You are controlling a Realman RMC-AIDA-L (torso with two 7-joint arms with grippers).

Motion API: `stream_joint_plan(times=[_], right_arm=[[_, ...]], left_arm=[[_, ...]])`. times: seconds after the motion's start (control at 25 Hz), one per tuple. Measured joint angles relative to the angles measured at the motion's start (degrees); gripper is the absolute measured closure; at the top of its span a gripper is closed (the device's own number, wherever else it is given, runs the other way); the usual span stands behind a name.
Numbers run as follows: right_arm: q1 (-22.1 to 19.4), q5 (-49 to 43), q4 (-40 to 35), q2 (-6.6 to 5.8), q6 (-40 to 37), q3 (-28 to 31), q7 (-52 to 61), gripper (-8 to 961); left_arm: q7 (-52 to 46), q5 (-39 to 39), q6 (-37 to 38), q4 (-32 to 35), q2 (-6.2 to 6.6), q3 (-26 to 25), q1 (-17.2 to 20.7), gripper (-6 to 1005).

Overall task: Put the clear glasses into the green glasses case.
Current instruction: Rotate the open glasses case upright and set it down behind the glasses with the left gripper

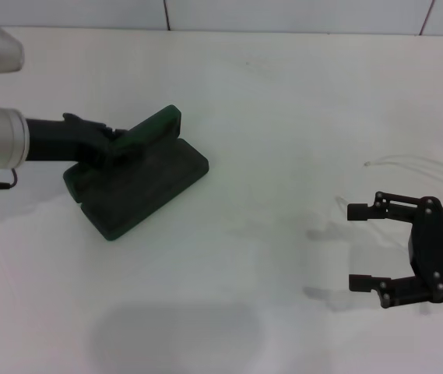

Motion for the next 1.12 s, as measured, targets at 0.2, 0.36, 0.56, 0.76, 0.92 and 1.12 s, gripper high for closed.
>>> stream_joint_plan(times=[0.2,0.36,0.56,0.76,0.92,1.12], right_arm=[[0.0,0.0,0.0,-0.07,0.0,0.2,-0.1,83],[-0.1,0.0,0.0,-0.05,0.0,0.2,-0.3,83],[-0.4,0.0,0.4,0.20,-0.4,0.3,-1.3,83],[-1.1,0.0,0.6,0.34,-0.4,0.3,-1.5,83],[-1.2,-0.1,0.6,0.64,-0.5,0.3,-1.5,83],[-1.6,-0.1,0.6,1.14,-0.5,0.3,-1.8,83]], left_arm=[[0.1,-2.0,0.0,0.8,-0.16,2.7,-1.4,700],[-0.2,-3.1,-0.6,0.6,-0.22,6.6,-3.3,770],[-0.5,-4.8,-1.2,0.7,-0.26,13.4,-5.3,801],[-0.7,-5.4,-2.3,1.1,-0.34,16.4,-7.2,792],[-0.6,-6.6,-2.6,3.4,-0.37,18.8,-7.6,784],[0.5,-9.3,-6.8,5.4,-0.39,25.2,-7.3,775]])
